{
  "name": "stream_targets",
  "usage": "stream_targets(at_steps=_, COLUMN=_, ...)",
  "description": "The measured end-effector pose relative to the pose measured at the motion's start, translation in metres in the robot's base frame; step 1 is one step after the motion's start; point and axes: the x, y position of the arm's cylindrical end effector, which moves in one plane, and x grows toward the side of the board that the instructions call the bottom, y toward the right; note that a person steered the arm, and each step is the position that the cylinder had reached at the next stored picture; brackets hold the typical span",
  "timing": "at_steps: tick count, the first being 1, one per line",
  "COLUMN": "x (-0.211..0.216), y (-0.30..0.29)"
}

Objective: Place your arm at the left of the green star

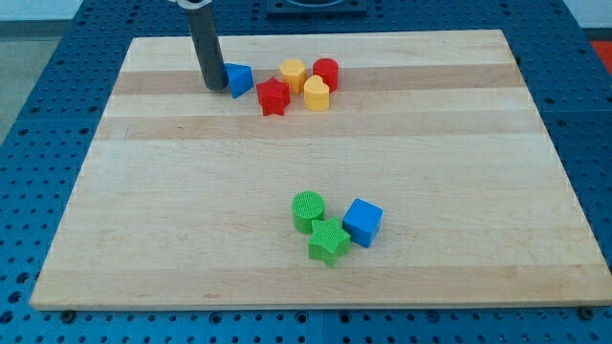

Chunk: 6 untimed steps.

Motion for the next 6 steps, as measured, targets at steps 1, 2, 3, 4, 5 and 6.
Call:
stream_targets(at_steps=1, x=0.0, y=0.015)
stream_targets(at_steps=2, x=0.0, y=0.025)
stream_targets(at_steps=3, x=0.05, y=-0.012)
stream_targets(at_steps=4, x=0.143, y=-0.002)
stream_targets(at_steps=5, x=0.225, y=0.025)
stream_targets(at_steps=6, x=0.27, y=0.093)
